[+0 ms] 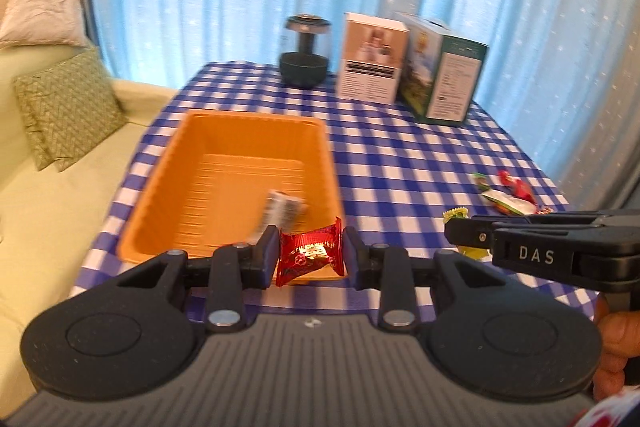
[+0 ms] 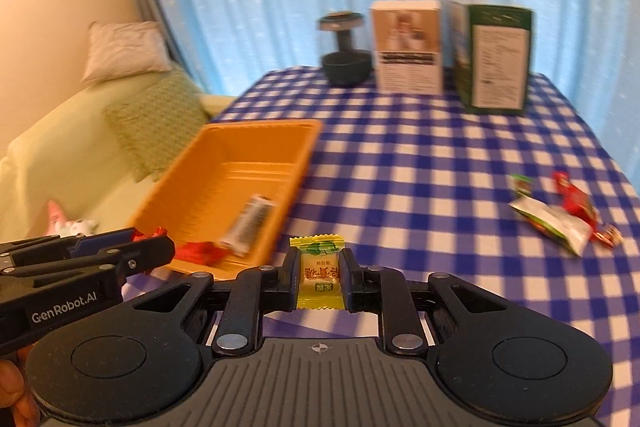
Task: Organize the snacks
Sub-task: 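Carry both candies over the orange tray and open both tools to release them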
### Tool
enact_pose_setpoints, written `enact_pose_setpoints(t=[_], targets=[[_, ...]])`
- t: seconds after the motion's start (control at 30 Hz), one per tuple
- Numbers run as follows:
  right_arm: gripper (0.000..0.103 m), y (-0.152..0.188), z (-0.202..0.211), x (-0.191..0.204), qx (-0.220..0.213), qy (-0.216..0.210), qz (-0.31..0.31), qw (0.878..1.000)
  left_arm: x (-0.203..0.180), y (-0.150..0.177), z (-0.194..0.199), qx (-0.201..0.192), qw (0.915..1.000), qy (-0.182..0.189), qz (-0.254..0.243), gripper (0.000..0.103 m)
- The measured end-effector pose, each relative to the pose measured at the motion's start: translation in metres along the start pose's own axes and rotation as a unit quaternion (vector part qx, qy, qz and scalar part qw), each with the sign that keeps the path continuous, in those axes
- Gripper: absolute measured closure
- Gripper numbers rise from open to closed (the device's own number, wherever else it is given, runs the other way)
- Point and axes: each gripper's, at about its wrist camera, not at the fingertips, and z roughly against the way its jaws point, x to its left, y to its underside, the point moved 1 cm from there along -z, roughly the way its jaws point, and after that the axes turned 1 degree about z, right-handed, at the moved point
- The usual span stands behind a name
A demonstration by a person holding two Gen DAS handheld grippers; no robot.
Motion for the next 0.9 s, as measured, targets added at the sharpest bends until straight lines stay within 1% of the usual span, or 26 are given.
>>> enact_pose_setpoints(t=[0.2,0.4,0.53,0.9], targets=[[0.082,-0.01,-0.019,0.032,0.003,-0.021,0.024,0.999,0.037,-0.004,0.002,-0.002,0.9996,-0.018,0.021,0.073],[0.082,-0.016,-0.039,0.048,0.009,-0.032,0.04,0.999,0.063,-0.007,-0.004,0.001,0.9993,-0.024,0.03,0.073],[0.082,-0.019,-0.052,0.052,0.013,-0.038,0.047,0.998,0.073,-0.014,-0.016,0.005,0.9993,-0.022,0.029,0.073],[0.082,-0.029,-0.083,0.053,0.02,-0.051,0.052,0.997,0.085,-0.026,-0.062,0.023,0.9994,-0.024,0.01,0.073]])
